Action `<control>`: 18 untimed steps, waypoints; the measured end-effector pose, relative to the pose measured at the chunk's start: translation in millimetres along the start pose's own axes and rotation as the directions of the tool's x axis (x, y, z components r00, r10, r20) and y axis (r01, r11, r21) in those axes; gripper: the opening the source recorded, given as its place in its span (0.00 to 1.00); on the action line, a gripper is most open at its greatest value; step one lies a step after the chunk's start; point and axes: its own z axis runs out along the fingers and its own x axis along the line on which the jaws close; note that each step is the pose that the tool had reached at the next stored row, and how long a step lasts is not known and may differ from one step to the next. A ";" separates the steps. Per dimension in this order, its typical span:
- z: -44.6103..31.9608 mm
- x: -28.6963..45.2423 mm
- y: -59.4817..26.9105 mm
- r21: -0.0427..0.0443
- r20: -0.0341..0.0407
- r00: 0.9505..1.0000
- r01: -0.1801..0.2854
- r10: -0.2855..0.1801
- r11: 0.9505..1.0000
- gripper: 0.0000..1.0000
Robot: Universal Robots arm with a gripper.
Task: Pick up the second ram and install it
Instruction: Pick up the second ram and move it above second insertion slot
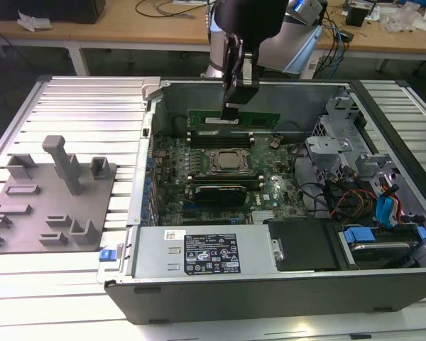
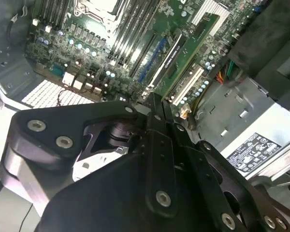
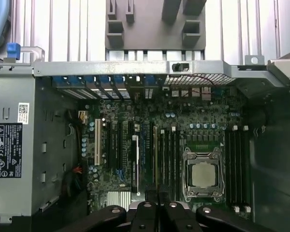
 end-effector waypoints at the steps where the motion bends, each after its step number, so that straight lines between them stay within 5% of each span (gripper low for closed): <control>1: 2.3 -0.8 -0.2 0.000 0.000 1.000 0.000 0.000 1.000 0.09; 9: 20.1 -7.6 -1.4 0.001 0.000 1.000 0.001 -0.001 1.000 0.09; 13: 27.0 -22.9 -1.8 0.003 0.000 1.000 0.005 -0.005 1.000 0.09; 18: 41.5 -31.4 -2.9 0.005 0.000 1.000 0.007 -0.007 1.000 0.09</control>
